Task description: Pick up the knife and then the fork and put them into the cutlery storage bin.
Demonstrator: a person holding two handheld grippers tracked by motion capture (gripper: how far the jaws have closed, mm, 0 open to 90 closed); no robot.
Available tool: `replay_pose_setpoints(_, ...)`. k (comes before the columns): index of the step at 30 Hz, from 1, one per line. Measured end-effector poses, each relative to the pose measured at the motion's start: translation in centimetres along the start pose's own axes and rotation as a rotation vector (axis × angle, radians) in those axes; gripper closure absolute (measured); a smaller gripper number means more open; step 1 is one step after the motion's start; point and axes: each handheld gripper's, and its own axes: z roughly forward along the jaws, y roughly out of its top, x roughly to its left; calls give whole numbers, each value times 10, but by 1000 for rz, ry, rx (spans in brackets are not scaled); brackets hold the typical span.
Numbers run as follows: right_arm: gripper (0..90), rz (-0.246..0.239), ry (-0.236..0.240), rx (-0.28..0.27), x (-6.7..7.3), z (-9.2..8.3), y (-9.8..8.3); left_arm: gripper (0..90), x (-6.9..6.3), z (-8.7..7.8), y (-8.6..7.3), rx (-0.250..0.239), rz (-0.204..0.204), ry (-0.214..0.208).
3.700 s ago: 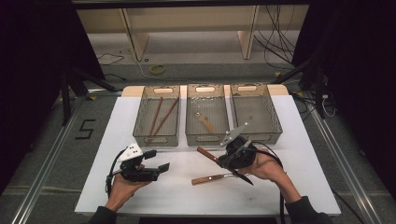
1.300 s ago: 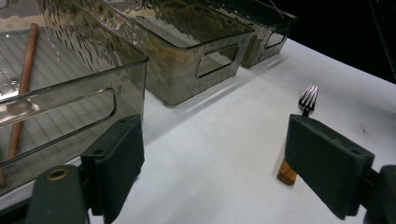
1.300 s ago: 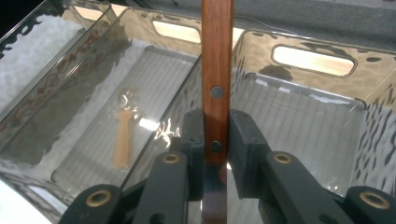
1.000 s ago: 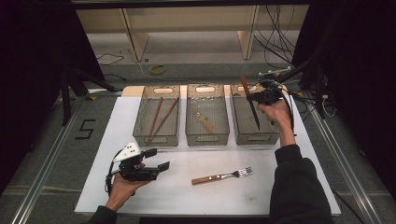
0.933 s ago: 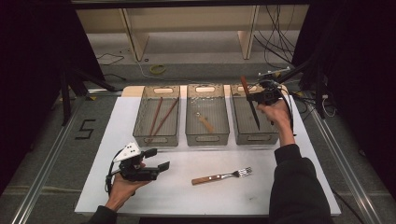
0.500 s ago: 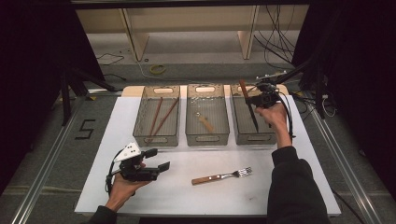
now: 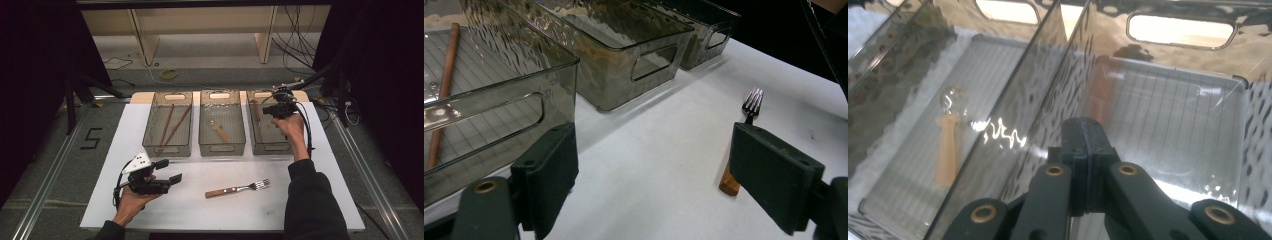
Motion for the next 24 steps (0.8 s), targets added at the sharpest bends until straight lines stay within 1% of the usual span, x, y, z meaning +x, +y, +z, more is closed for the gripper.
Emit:
replay_pose_setpoints(1, 900, -15, -15, 20, 1, 1, 0, 192, 0, 0, 0, 0, 0, -1)
replay_pose_setpoints(2, 833, -15, -13, 27, 0, 1, 0, 191, 0, 0, 0, -1, 0, -1)
replay_pose_setpoints(3, 725, -4, 9, 28, -1, 1, 0, 191, 0, 0, 0, -1, -1, 1)
replay_pose_setpoints(4, 624, 2, 19, 43, -1, 1, 0, 192, 0, 0, 0, -1, 0, 1)
replay_pose_setpoints(5, 556, 2, 12, 63, 0, 2, 1, 191, 0, 0, 0, 0, 0, 1)
replay_pose_setpoints(6, 532, -6, 3, 71, -1, 2, 0, 191, 0, 0, 0, 0, 0, 2)
replay_pose_setpoints(8, 456, 8, 28, 74, -2, 2, 0, 191, 0, 0, 0, -1, 0, 1)
replay_pose_setpoints(9, 430, 8, 28, 79, -2, 2, -1, 191, 0, 0, 0, 0, 0, 1)
replay_pose_setpoints(11, 402, -3, 28, 91, -1, 1, -1, 191, 0, 0, 0, -1, 0, 2)
replay_pose_setpoints(14, 360, -15, 36, 86, 2, -3, 0, 191, 0, 0, 0, -1, -2, 2)
replay_pose_setpoints(17, 333, -39, 43, 74, 7, -8, 1, 191, 0, 0, 0, -1, -1, 2)
replay_pose_setpoints(24, 306, -112, 97, 56, 22, -23, 0, 191, 0, 0, 0, -2, -2, 3)
